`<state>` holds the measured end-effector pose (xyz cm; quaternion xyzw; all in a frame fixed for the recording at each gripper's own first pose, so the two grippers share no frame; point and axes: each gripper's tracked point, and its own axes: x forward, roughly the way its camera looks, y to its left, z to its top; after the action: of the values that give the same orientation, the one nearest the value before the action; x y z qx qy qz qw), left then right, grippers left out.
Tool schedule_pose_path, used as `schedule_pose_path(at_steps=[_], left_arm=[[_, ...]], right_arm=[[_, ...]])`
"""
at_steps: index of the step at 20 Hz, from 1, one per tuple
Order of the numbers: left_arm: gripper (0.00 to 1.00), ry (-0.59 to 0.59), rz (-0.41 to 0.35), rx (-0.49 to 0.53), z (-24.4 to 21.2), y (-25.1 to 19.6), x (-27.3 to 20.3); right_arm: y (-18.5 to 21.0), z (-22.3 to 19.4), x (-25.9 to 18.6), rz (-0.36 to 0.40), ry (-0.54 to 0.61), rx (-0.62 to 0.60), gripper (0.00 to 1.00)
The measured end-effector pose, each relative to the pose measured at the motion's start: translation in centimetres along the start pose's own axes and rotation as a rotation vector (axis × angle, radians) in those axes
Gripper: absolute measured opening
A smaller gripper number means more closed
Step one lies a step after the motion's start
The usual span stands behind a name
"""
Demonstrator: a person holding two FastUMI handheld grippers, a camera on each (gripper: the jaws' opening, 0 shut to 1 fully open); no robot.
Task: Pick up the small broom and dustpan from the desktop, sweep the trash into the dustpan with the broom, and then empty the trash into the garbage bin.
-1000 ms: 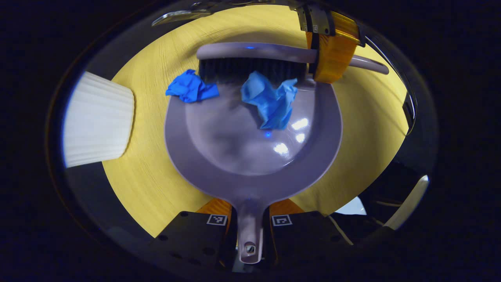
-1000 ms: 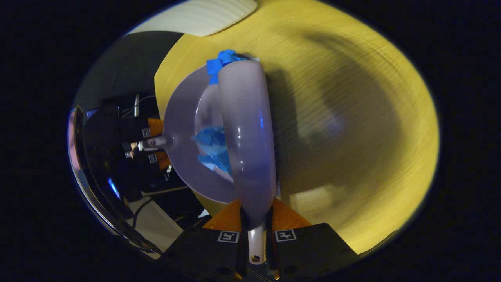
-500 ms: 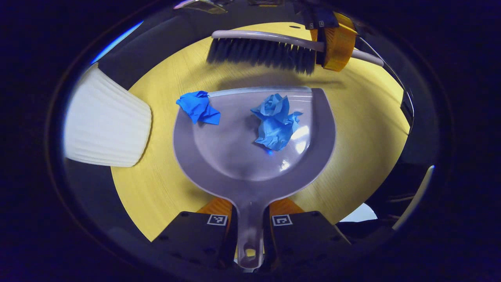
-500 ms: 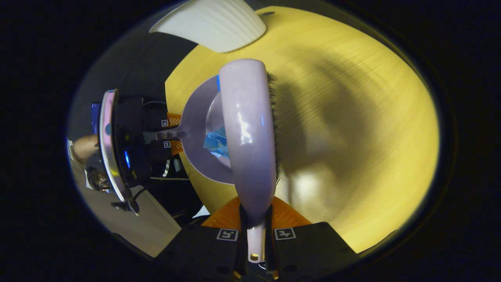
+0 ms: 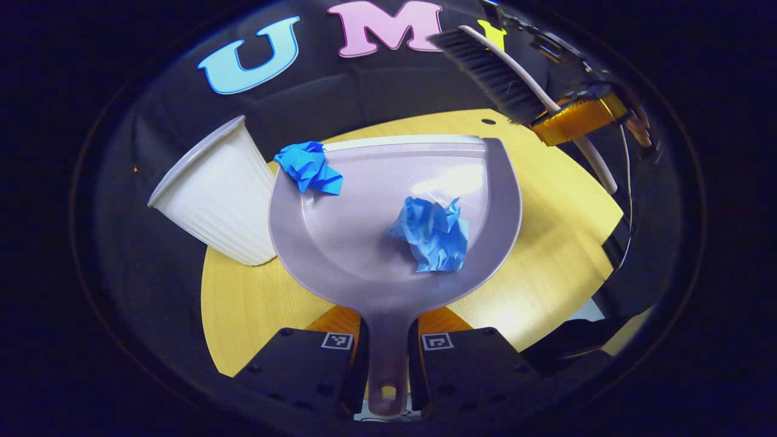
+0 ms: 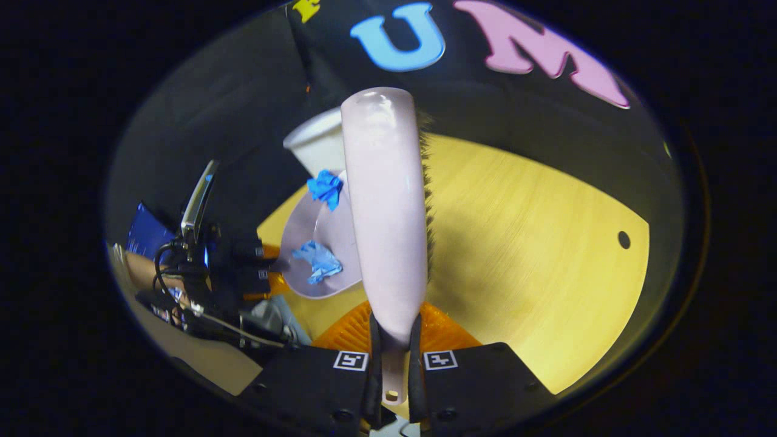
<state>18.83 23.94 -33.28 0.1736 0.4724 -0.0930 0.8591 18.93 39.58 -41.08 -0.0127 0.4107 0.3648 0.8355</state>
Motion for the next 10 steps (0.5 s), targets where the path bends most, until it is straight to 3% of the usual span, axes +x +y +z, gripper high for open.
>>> schedule_pose_path(at_steps=[4, 7, 10], left_arm=[[0.25, -0.146, 0.041, -0.019, 3.7, 2.0, -3.7], [0.25, -0.208, 0.094, -0.006, 5.4, 3.1, -5.2], [0.25, -0.231, 0.163, -0.022, 6.9, 6.3, -6.4]], right_arm=[[-1.4, 0.2, 2.5, -0.094, -0.361, 0.083, 0.18], [-2.2, 1.1, 1.2, -0.145, -0.607, 0.165, 0.18], [-2.6, 1.7, -0.6, -0.213, -0.846, 0.160, 0.18]])
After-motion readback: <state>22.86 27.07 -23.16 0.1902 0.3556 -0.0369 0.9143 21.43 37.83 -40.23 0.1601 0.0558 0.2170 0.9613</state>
